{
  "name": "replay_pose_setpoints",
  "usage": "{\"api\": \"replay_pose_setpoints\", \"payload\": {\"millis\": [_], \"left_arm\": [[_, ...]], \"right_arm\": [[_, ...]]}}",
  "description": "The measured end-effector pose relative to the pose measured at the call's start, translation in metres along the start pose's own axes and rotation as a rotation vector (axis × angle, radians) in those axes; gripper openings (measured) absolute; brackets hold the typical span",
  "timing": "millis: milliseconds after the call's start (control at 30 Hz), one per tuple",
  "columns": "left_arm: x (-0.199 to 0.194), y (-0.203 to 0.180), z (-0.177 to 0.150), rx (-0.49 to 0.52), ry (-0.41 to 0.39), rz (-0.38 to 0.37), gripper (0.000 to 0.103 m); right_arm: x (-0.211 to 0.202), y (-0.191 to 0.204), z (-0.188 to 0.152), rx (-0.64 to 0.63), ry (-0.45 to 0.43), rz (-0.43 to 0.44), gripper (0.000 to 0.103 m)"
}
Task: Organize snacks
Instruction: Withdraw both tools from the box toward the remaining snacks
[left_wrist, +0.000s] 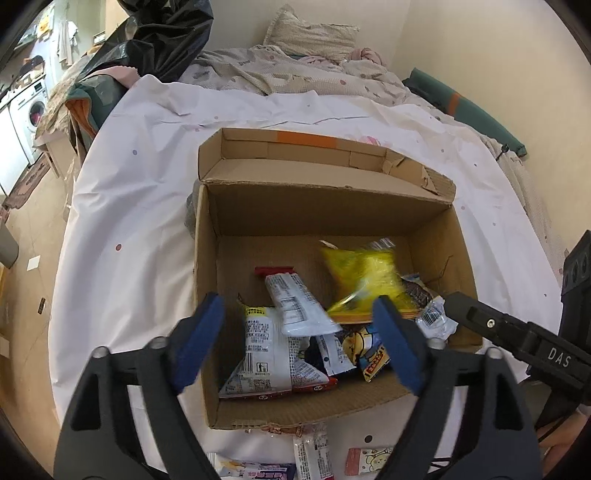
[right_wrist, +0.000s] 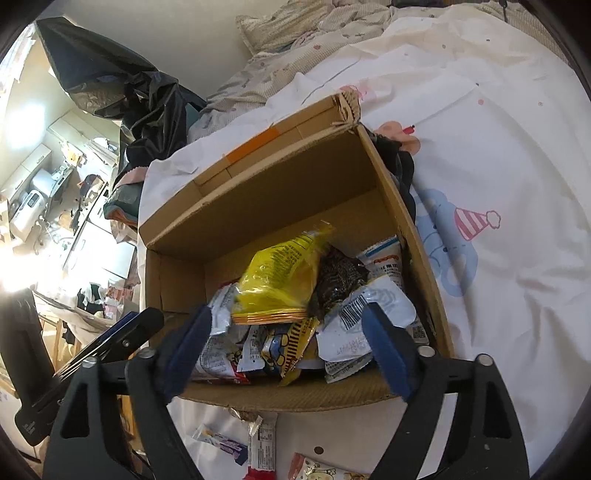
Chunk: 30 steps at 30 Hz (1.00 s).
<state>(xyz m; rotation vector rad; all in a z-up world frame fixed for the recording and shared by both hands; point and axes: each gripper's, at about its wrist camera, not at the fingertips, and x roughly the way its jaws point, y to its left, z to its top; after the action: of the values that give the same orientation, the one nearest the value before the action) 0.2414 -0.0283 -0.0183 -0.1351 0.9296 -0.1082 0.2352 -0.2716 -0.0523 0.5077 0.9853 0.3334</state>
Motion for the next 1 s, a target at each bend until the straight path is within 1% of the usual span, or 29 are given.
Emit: {"api": "replay_pose_setpoints", "payload": {"millis": [133, 267, 367, 433, 567, 767, 900, 1000], "left_arm": [[0.002, 0.001, 0.0, -0.002, 0.008, 0.004, 0.082], [0.002, 0.002, -0.001, -0.01, 0.01, 0.006, 0.082], [0.0, 0.002, -0.001, -0.007, -0.001, 0.009, 0.082], [-0.003, 0.002, -0.002, 0.005, -0.019, 0.023, 0.082], [-0.012, 0.002, -0.003, 0.018, -0.044, 0.028, 0.082], [-0.025, 0.01, -0.006, 0.002, -0.058, 0.036, 0.082], [-0.031, 0.018, -0.011, -0.032, -0.042, 0.02, 0.082], [-0.037, 0.025, -0.018, -0.054, -0.034, 0.021, 0.082]], "right_arm": [[0.002, -0.001, 0.0, 0.002, 0.017, 0.01, 0.086], [0.002, 0.002, 0.002, -0.014, 0.011, 0.005, 0.086], [-0.003, 0.004, 0.002, -0.028, -0.015, -0.007, 0.086], [-0.008, 0.006, 0.001, -0.05, -0.048, -0.034, 0.086], [-0.016, 0.008, 0.003, -0.076, -0.074, -0.04, 0.086], [-0.035, 0.004, -0.001, -0.04, -0.094, -0.023, 0.087], [-0.049, -0.003, -0.007, 0.003, -0.097, -0.01, 0.086], [-0.055, -0.008, -0.012, 0.03, -0.083, 0.001, 0.087]]}}
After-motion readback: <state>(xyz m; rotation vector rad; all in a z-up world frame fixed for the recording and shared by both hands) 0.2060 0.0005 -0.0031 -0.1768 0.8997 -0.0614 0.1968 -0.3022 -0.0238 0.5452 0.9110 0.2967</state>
